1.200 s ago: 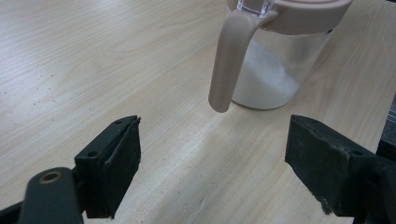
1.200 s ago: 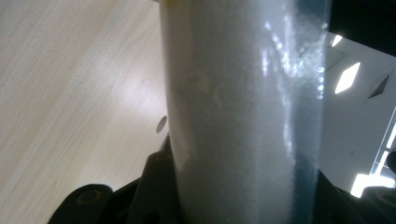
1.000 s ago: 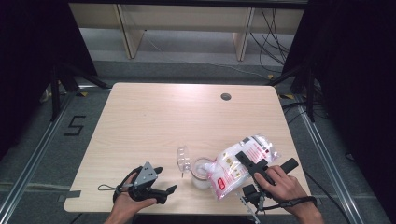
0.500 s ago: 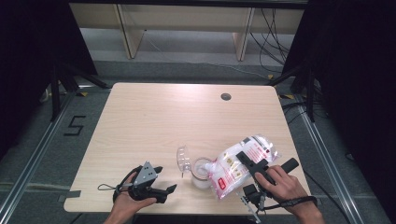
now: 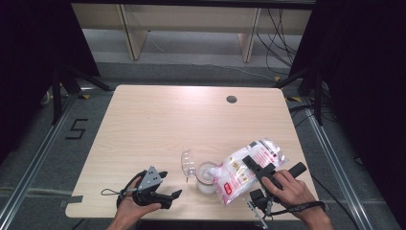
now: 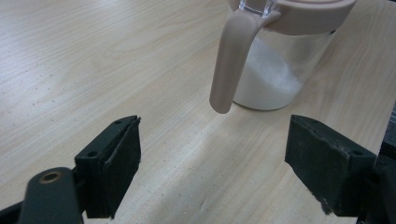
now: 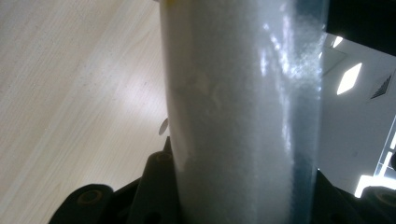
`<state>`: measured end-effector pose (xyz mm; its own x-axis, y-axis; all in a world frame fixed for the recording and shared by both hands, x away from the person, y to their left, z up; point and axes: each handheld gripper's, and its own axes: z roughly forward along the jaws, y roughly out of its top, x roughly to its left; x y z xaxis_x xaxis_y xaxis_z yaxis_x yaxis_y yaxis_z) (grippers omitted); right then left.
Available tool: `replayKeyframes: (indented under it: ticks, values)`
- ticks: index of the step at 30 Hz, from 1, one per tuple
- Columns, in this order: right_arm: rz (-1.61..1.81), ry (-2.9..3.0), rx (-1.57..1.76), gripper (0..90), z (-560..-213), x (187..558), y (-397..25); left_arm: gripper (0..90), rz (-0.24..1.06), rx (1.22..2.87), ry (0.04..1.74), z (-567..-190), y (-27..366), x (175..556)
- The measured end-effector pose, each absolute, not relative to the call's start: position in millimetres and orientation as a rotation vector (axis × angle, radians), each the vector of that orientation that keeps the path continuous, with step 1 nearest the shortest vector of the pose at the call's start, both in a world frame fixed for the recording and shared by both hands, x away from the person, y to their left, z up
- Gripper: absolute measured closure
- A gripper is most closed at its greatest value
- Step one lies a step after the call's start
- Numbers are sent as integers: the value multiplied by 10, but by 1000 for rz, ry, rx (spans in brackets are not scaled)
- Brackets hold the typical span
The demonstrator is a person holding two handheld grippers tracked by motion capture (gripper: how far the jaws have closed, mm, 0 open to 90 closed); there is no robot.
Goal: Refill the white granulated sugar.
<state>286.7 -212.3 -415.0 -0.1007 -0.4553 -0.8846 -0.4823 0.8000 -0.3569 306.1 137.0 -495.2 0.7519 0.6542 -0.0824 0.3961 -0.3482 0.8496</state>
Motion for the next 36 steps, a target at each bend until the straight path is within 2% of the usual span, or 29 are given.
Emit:
replayKeyframes:
  ticks: [36]
  values:
    - [27,1728,-727,722,-4120,2852,-2114,180,353,1994,791,-4947,1392,3054]
